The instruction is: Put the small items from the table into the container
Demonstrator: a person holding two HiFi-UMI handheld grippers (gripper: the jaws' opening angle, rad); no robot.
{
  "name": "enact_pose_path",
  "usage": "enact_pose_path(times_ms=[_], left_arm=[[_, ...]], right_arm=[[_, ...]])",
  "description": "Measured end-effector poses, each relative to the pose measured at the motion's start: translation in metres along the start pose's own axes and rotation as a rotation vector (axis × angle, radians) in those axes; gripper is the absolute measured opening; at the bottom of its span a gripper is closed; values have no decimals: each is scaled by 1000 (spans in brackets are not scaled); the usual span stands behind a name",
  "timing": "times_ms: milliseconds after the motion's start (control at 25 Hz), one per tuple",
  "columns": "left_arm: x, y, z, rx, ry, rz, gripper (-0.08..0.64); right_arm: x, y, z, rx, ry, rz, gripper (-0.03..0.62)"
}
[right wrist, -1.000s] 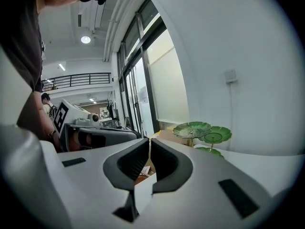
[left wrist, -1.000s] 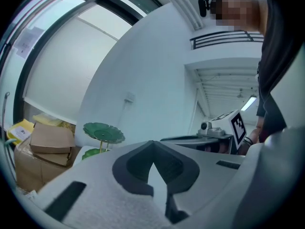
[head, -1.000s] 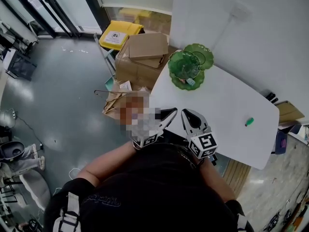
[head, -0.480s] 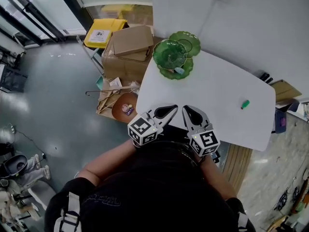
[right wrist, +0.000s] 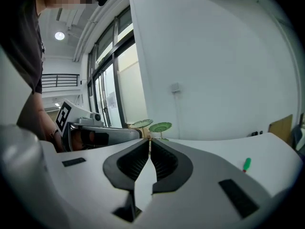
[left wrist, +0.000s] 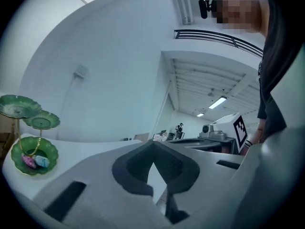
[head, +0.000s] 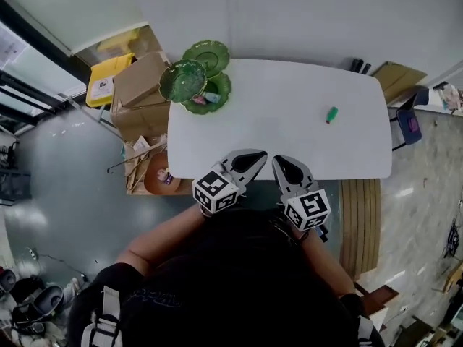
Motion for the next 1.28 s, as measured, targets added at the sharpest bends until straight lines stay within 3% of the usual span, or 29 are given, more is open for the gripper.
enact_pose_path(times_ms=[400,720,1000,1280], left_arm=[[-154,76,129,-34,130,-114,5],[-234,124,203,-61,226,-182,5],[-263,135,207,-64,232,-236,5],[-294,102,174,-58,239,-217,5]], right_arm=[[184,62,110,-95,204,-2,25],[279,101,162,-150,302,7,25],[290,122,183,-207,317,-2,25],[256,106,226,-165,322,-41,26]])
Point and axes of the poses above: the fingertips, and each gripper's own axes: x backward along the fingers, z to its right, y out of its underside, the point moved 6 cm from there along x, backward along the fingers, and after that the axes turned 15 degrees about x, right-handed, at the moved point
